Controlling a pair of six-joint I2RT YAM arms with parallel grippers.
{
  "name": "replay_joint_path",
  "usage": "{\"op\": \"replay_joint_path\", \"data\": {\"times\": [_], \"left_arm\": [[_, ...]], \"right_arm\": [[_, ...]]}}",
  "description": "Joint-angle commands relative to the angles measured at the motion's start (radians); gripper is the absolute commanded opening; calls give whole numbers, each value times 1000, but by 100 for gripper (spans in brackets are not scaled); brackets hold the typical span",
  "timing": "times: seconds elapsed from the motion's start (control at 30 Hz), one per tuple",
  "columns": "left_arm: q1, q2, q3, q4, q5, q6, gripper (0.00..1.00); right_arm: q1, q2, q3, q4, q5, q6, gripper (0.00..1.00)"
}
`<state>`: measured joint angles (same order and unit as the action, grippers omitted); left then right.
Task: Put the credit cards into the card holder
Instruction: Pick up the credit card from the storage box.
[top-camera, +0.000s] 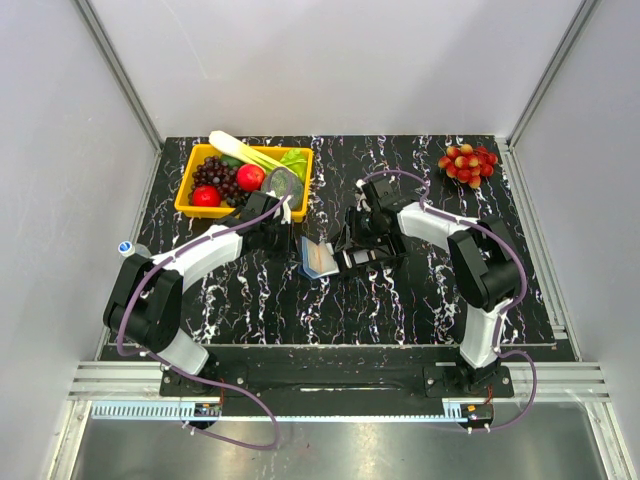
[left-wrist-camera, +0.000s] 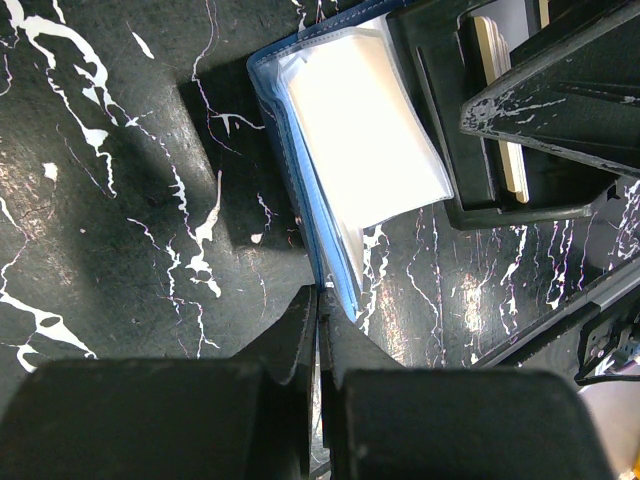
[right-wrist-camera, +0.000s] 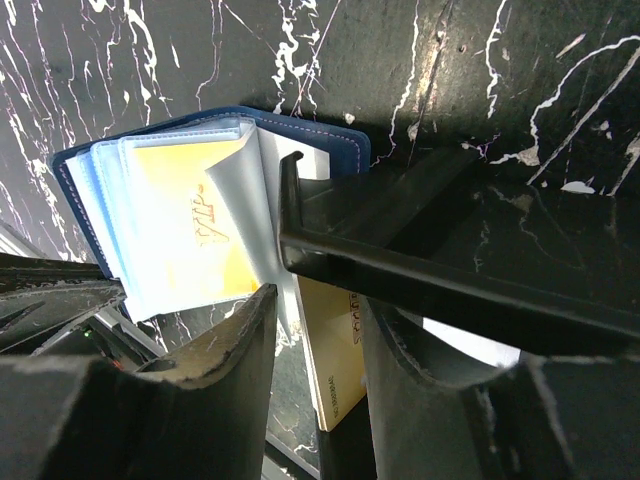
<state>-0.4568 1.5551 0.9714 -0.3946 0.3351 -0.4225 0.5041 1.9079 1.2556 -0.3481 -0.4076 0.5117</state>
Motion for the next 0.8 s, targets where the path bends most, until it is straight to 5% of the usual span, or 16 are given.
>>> {"op": "replay_joint_path", "data": {"times": [0.0, 0.23, 0.67, 0.77], "left_arm": [[1, 0, 6, 28, 12, 2, 0], [1, 3, 6, 30, 19, 1, 0], [3, 3, 6, 30, 21, 2, 0], [1, 5, 6, 30, 21, 2, 0]], "right_arm": [[14, -75, 21, 1, -8, 1, 43], [14, -83, 22, 1, -16, -1, 34], [14, -112, 25, 1, -17, 7, 33], [14, -119, 27, 1, -11, 7, 22]]}}
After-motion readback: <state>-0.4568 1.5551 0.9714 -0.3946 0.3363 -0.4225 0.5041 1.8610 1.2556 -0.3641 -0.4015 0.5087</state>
